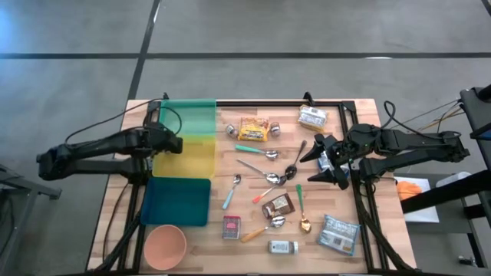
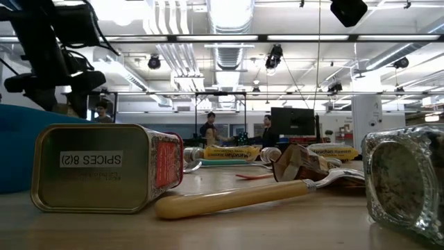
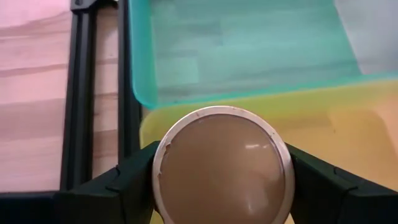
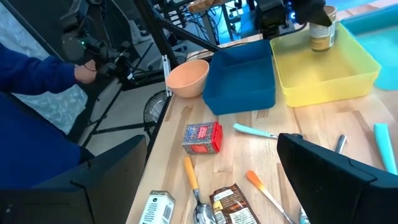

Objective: Pick & Place Food Item
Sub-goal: Put the gold seasoning bottle into the yellow bin

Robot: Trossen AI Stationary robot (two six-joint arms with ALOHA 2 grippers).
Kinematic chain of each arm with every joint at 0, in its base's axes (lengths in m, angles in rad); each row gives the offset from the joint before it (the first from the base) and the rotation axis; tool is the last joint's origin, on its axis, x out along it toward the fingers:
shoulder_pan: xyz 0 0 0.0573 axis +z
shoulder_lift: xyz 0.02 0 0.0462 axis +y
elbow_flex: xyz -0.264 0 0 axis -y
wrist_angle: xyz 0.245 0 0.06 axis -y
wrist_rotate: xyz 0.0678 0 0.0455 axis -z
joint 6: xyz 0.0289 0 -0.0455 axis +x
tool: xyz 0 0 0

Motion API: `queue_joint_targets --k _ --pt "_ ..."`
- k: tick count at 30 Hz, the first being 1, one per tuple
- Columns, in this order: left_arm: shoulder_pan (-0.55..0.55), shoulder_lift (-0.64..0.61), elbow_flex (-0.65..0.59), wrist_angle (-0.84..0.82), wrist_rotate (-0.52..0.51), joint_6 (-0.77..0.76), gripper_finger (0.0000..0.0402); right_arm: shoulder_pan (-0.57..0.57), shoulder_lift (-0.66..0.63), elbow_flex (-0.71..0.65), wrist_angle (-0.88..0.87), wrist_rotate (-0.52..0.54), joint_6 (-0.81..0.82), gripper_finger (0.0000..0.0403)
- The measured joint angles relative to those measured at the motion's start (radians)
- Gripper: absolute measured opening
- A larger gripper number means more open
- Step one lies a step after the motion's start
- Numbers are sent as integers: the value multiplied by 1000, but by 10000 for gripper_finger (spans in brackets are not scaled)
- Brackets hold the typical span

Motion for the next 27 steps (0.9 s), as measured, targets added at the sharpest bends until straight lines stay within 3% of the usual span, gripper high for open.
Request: queue_joint_targets --k 10,27 --pt "155 82 -1 26 46 47 278 0 0 0 41 2 -7 359" --pt "159 85 -50 128 22 67 278 0 0 0 43 2 -8 359"
